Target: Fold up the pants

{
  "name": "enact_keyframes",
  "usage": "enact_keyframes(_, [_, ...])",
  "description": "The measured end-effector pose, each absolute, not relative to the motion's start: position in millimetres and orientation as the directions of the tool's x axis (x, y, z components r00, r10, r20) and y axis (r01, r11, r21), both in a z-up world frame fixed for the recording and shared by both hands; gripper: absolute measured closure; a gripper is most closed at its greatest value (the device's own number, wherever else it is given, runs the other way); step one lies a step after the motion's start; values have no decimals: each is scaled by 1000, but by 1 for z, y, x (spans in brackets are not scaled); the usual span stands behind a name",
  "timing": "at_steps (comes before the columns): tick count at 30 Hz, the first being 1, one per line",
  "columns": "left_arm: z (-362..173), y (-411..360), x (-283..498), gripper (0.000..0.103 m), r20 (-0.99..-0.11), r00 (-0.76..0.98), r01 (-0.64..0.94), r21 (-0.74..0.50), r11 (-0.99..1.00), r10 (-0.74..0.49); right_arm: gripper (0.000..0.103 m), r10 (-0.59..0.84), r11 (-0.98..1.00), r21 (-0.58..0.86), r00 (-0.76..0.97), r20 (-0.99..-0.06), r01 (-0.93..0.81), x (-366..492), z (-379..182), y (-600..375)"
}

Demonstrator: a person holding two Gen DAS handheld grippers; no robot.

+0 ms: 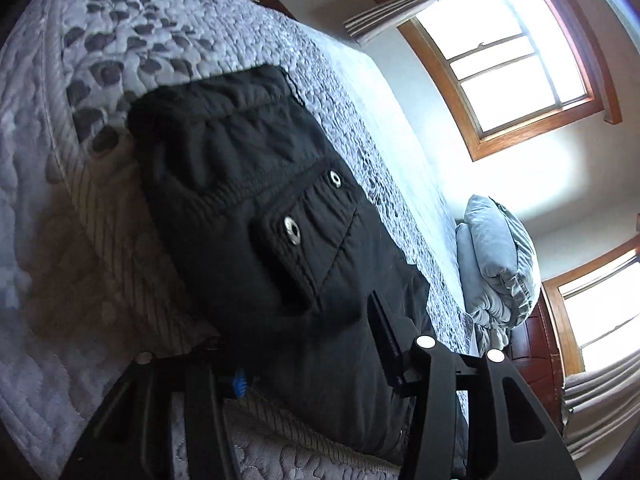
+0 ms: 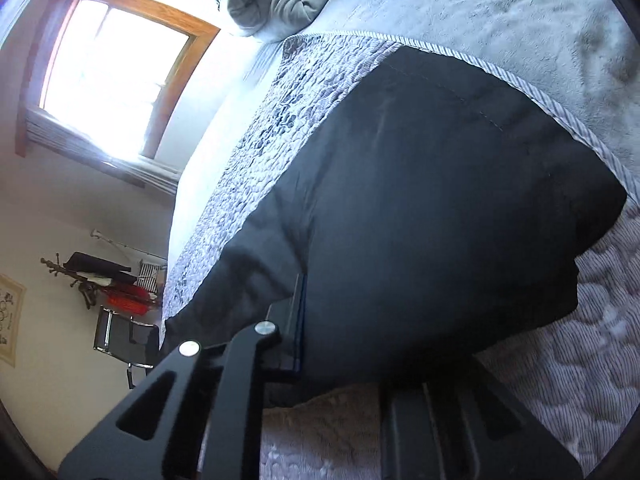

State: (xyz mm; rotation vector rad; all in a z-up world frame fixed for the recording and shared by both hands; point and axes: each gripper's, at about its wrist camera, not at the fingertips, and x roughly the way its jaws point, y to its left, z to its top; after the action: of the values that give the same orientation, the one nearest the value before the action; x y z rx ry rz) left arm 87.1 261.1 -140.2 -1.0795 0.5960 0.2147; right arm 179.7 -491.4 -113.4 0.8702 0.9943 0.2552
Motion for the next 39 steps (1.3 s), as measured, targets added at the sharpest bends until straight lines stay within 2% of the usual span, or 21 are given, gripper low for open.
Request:
enact_keyframes(2, [-138,269,82,53,-586,807,-480,-722,498,-73,89,546,659,725,535,-645,201,184,-118,-492])
enact_keyframes(3, [-140,274,79,49,-612,789,-505,-698,508,-57,87,537,673,709,522,-663,209,185,-125,-493])
enact_keyframes(4, [-144,277,77,38,-630,775,-525,-687,502,-51,75,525,679,698,513,-679,228,185,-132,-493])
enact_keyframes(5, [-147,278,75,33,-641,766,-543,-684,488,-45,65,520,673,695,506,-688,253,184,-138,-496])
enact_keyframes(7, [-151,280,63,23,-635,772,-550,-697,460,-39,66,543,625,734,527,-654,266,180,-148,-502])
enact_keyframes(10, [-151,279,49,13,-636,770,-553,-696,458,-38,61,546,579,766,565,-618,278,172,-150,-511])
enact_keyframes(13, [-158,283,39,13,-638,768,-550,-702,452,-55,61,525,565,771,593,-610,293,169,-149,-520])
enact_keyframes(14, [-160,284,38,13,-641,766,-556,-700,447,-52,66,519,579,761,588,-621,293,171,-149,-521])
enact_keyframes(17, [-162,280,45,13,-639,768,-556,-697,452,-41,72,498,622,727,570,-653,290,186,-145,-520])
enact_keyframes(21, [-161,268,43,16,-669,743,-592,-640,490,24,72,480,650,698,549,-684,301,202,-146,-522])
enact_keyframes(24, [-157,253,45,16,-673,739,-588,-629,508,22,71,494,639,702,532,-688,314,205,-150,-522])
enact_keyframes(27, [-154,247,41,15,-667,745,-574,-632,521,11,64,518,611,736,555,-651,292,193,-149,-526])
enact_keyframes(29, [-150,244,37,14,-666,746,-573,-635,518,7,44,530,580,765,583,-616,280,181,-148,-528])
enact_keyframes(31, [-142,243,30,11,-663,748,-576,-637,512,18,30,538,532,802,622,-569,273,169,-146,-531])
enact_keyframes(35, [-122,235,20,4,-653,754,-584,-623,520,65,29,500,482,822,676,-542,303,148,-147,-540])
enact_keyframes(39, [-104,221,19,4,-644,764,-553,-616,561,46,29,479,458,833,703,-526,311,142,-149,-544])
